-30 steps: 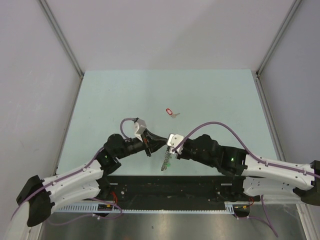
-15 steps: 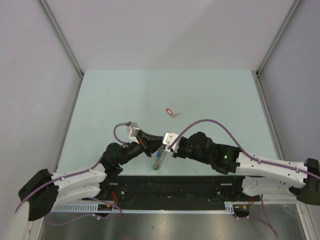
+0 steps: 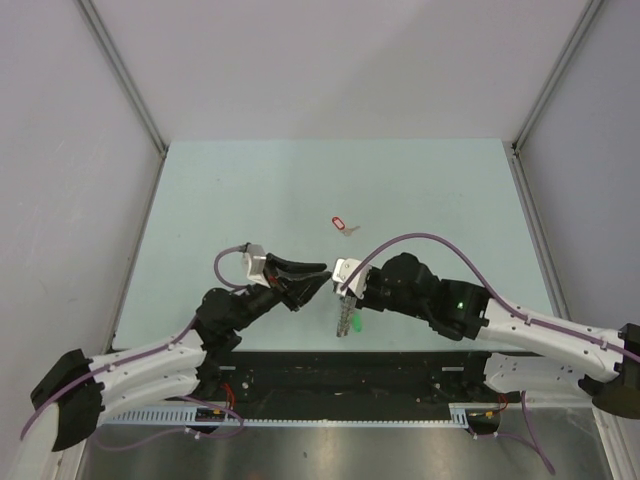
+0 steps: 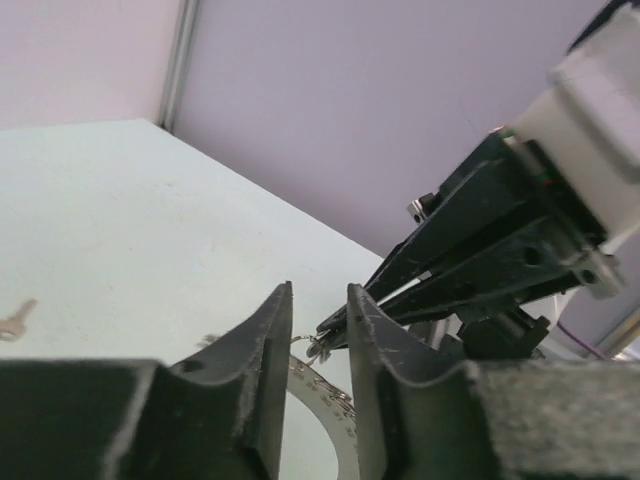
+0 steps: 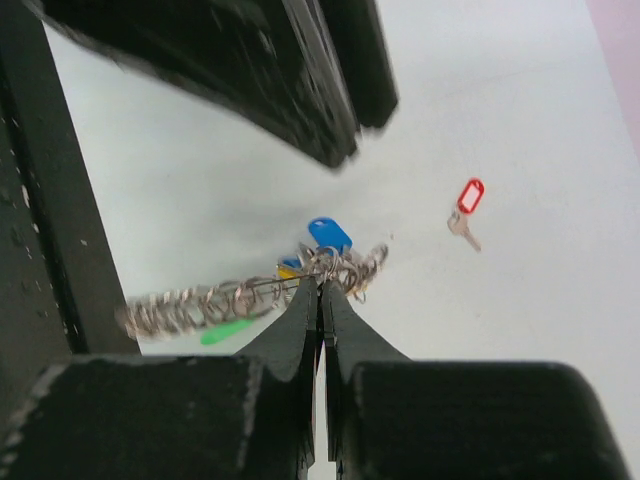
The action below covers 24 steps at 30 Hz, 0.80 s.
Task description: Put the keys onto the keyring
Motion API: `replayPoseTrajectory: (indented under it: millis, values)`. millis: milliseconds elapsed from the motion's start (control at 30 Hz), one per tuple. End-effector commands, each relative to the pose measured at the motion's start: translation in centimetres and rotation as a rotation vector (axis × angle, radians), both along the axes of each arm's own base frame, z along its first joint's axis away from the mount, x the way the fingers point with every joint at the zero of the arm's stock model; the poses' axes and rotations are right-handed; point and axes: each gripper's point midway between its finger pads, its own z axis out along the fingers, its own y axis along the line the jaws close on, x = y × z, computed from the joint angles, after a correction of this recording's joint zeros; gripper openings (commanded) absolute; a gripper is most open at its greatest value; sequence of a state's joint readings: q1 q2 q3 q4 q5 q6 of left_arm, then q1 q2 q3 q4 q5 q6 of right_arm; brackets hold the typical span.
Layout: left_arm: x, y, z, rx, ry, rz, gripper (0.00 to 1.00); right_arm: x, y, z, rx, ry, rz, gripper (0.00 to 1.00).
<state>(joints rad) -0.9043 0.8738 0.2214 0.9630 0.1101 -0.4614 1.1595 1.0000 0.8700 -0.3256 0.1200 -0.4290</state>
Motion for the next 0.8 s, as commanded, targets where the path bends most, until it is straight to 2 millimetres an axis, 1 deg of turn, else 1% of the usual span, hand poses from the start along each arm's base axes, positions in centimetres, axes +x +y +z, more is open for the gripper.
replayPoseTrajectory:
  millis: [0, 33, 67, 100, 133, 167, 200, 233, 267, 333, 367, 400, 500, 567, 633, 667, 700, 733, 767]
  values:
    - [0.2, 1.1, 3.7, 0.022, -0.132, 0.049, 0.36, 0.0, -0.6, 3.8, 0.024, -0.04, 0.03, 0.0]
    - [0.2, 1.1, 3.1, 0.066, -0.129, 0.034, 0.39, -0.1, -0.8, 3.9, 0.012, -0.036, 0.037, 0.0]
    - [0.1, 1.0, 3.7, 0.079, -0.145, 0.021, 0.39, -0.1, -0.7, 3.9, 0.006, -0.037, 0.041, 0.0]
    - [0.1, 1.0, 3.7, 0.107, -0.161, 0.009, 0.41, -0.2, -0.8, 3.8, -0.009, -0.036, 0.048, 0.0]
    - [-0.2, 0.8, 2.5, 0.167, -0.15, -0.039, 0.41, -0.3, -0.7, 4.1, -0.008, -0.036, 0.059, 0.0]
    - [-0.1, 0.6, 3.0, 0.19, -0.173, -0.056, 0.43, -0.4, -0.7, 4.1, -0.013, -0.034, 0.065, 0.0]
    - [-0.2, 0.4, 2.7, 0.218, -0.177, -0.08, 0.46, -0.4, -0.8, 3.8, -0.029, -0.033, 0.07, 0.0]
    - [-0.5, 0.2, 1.7, 0.266, -0.167, -0.13, 0.47, -0.6, -0.8, 3.9, -0.031, -0.031, 0.08, 0.0]
    - [-0.3, -0.1, 1.5, 0.295, -0.175, -0.147, 0.47, -0.6, -0.8, 3.9, -0.036, -0.03, 0.083, 0.0]
    - [-0.5, -0.4, 0.6, 0.341, -0.165, -0.198, 0.5, -0.7, -1.0, 3.5, -0.064, -0.017, 0.09, 0.0]
    - [-0.5, -0.7, 0.7, 0.346, -0.164, -0.217, 0.51, -0.6, -1.0, 3.7, -0.068, -0.017, 0.089, 0.0]
    - [-0.6, -0.9, 0.5, 0.349, -0.161, -0.231, 0.52, -0.6, -1.2, 3.1, -0.093, -0.005, 0.089, 0.0]
    - [-0.7, -1.1, 0.3, 0.341, -0.152, -0.246, 0.55, -0.1, -1.5, 3.0, -0.104, -0.008, 0.064, 0.0]
    - [-0.6, -0.9, 0.4, 0.338, -0.148, -0.232, 0.56, 0.7, -2.0, 3.0, -0.1, -0.001, 0.025, 0.0]
    - [-0.1, -0.3, 0.8, 0.337, -0.131, -0.178, 0.6, 2.2, -2.7, 2.9, -0.108, -0.007, -0.049, 0.0]
    - [0.2, 0.0, 1.2, 0.335, -0.125, -0.152, 0.61, 3.4, -3.5, 2.8, -0.107, -0.001, -0.109, 0.0]
    - [1.0, 0.5, 0.8, 0.356, -0.089, -0.1, 0.65, 4.7, -4.1, 3.2, -0.101, -0.021, -0.172, 0.0]
    - [1.3, 1.1, 1.3, 0.352, -0.086, -0.069, 0.66, 5.5, -4.6, 3.1, -0.101, -0.022, -0.212, 0.0]
    - [1.7, 1.6, 2.0, 0.342, -0.075, -0.037, 0.68, 7.2, -5.9, 3.4, -0.092, -0.028, -0.29, 0.0]
